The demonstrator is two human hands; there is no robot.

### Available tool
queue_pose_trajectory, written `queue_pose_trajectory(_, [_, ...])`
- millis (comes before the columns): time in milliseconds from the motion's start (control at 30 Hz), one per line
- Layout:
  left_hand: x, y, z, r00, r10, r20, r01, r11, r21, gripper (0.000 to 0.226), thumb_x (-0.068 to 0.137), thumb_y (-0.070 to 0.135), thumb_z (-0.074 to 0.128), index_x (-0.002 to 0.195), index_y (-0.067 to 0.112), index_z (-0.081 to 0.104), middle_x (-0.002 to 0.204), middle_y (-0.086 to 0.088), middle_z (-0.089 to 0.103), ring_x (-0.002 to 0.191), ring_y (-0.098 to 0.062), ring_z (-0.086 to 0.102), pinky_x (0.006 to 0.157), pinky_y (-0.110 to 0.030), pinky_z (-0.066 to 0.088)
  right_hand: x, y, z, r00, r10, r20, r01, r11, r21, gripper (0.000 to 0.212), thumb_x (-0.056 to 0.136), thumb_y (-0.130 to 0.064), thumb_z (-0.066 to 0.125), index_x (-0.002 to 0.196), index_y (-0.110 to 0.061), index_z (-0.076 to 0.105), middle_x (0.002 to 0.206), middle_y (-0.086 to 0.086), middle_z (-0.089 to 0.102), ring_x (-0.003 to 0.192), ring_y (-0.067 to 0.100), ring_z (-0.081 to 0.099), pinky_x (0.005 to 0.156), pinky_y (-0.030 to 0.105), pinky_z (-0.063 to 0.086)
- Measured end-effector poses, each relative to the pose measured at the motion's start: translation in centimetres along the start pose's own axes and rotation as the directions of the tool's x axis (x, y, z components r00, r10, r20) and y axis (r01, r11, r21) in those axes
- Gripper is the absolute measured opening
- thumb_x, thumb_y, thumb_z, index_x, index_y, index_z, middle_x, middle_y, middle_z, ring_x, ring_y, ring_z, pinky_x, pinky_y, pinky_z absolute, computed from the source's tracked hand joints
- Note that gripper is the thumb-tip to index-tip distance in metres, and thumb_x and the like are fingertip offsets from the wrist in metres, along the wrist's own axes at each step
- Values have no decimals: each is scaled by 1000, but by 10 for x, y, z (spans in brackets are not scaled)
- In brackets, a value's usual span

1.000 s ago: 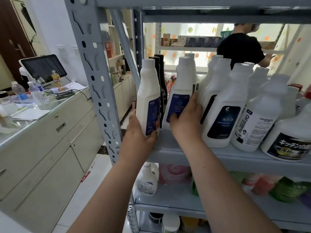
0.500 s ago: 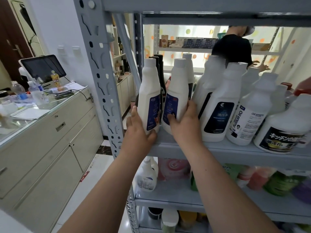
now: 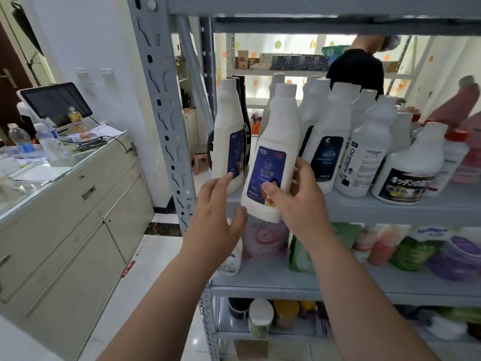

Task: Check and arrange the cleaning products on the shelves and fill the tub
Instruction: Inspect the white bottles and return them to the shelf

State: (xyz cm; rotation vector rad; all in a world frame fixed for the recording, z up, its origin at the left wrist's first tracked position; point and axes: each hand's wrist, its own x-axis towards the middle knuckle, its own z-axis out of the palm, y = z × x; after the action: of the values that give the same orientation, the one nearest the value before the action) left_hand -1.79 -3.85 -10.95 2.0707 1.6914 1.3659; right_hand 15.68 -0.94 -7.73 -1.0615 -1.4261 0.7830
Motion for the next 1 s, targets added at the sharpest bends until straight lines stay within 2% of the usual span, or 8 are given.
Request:
queue_pose_trajectory(133, [-38,13,-9,984,-61,165,125,903,-411,57,92,19,68,140,38,43,136,7,52,120,-16,59,76,-31,62,-38,-4,1,984,131,121,-163,933,320,52,87,-21,78,133,-34,58,123,-2,73,112,22,71,94,49,59])
queue_pose_trajectory(233, [-69,19,-11,968,-125,217,229,794,-563,56,90,13,73,129,43,49,130,11,55,113,-19,63,74,-37,64,-64,-4,-1,967,176,187,-244,857,455,50,88,-14,74,135,-21,59,122,10,73,110,31,71,92,51,59])
queue_pose_trajectory(567, [-131,41,-6,953,-237,187,296,852,-431,82,69,31,88,132,43,37,129,12,46,113,-3,59,87,-26,58,-137,4,1,941,258,220,-335,800,497,44,98,-26,58,143,-22,56,131,11,69,120,35,67,99,55,55])
queue_pose_trajectory(733, [-138,56,-9,892,-325,313,448,723,-525,69,69,25,81,121,39,39,115,12,54,94,10,61,74,-19,58,-146,10,-24,937,176,302,-270,913,305,41,100,-28,55,139,-43,58,125,-2,69,120,19,67,94,41,59])
queue_pose_trajectory(800, [-141,62,-5,816,-342,466,577,525,-626,55,67,30,66,119,40,50,113,2,65,94,-9,69,74,-42,63,-144,14,-36,928,201,314,-283,928,242,45,93,-34,62,137,-41,59,120,-2,69,117,14,68,92,32,59])
queue_pose_trajectory(833, [-141,68,-3,764,-337,550,643,328,-692,52,68,29,60,120,33,55,108,-5,71,90,-21,72,68,-50,63,-143,14,-40,917,233,324,-319,916,243,47,88,-38,64,134,-37,61,119,-4,71,113,12,69,89,29,58])
queue_pose_trajectory(900, [-140,81,5,688,-307,657,700,41,-713,49,73,29,51,119,18,61,97,-12,76,79,-31,73,51,-44,60,-140,18,-48,882,315,350,-423,858,293,43,84,-40,66,125,-25,67,116,1,76,105,19,73,86,34,58])
queue_pose_trajectory(1000, [-140,98,24,633,-289,718,739,-50,-672,41,90,30,42,117,9,65,97,-16,76,75,-32,73,43,-34,55,-135,20,-64,846,418,330,-523,769,368,31,96,-31,60,119,-11,67,105,10,78,89,22,75,73,33,60])
